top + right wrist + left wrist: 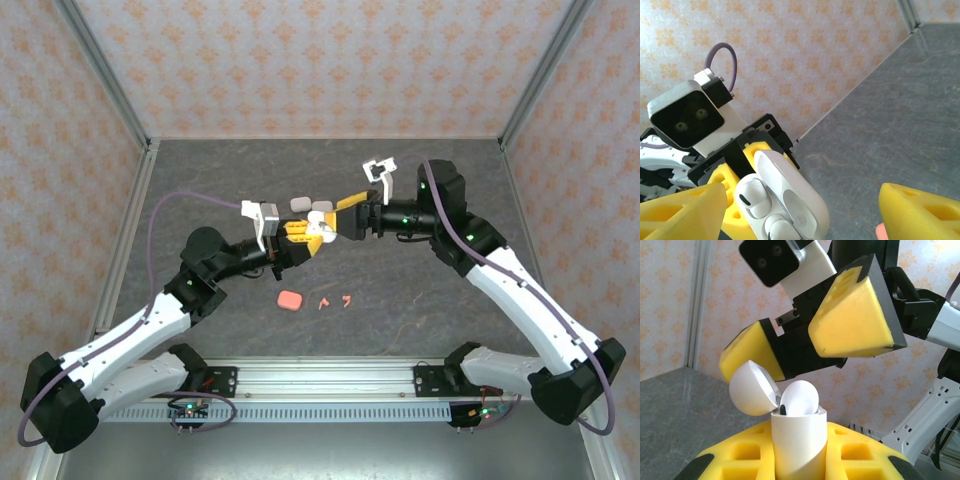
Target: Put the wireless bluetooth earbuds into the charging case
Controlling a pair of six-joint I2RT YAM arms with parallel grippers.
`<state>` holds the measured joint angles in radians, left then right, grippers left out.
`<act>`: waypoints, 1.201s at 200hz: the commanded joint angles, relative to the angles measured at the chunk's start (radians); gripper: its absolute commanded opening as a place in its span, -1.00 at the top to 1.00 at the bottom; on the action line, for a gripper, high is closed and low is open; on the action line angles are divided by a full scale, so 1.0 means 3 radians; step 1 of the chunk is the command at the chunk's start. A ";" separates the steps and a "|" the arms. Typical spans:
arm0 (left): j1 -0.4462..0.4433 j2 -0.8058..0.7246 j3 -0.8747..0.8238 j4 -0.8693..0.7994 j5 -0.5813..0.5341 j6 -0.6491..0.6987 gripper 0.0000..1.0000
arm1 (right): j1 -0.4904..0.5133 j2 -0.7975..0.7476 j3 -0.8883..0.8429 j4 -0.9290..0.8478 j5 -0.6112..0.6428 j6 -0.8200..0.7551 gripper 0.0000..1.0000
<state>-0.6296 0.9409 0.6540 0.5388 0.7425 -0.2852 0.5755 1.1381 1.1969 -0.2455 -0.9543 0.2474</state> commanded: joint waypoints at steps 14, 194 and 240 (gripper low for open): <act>-0.0033 -0.0008 0.0121 0.0000 -0.0102 0.0079 1.00 | 0.0059 0.0031 0.0065 0.0108 -0.0377 -0.0015 -0.49; -0.0059 0.0247 0.0253 -0.0206 -0.0291 0.0053 1.00 | 0.0134 -0.0431 0.0028 -0.0319 0.0149 -0.0590 -0.28; -0.0058 0.0316 0.0296 -0.0360 -0.0404 0.0059 1.00 | 0.0132 -0.0516 0.0054 -0.0436 0.0472 -0.0701 -0.31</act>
<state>-0.6479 1.0203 0.6937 0.4561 0.6636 -0.2855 0.6128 1.0199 1.1969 -0.3550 -0.8886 0.0792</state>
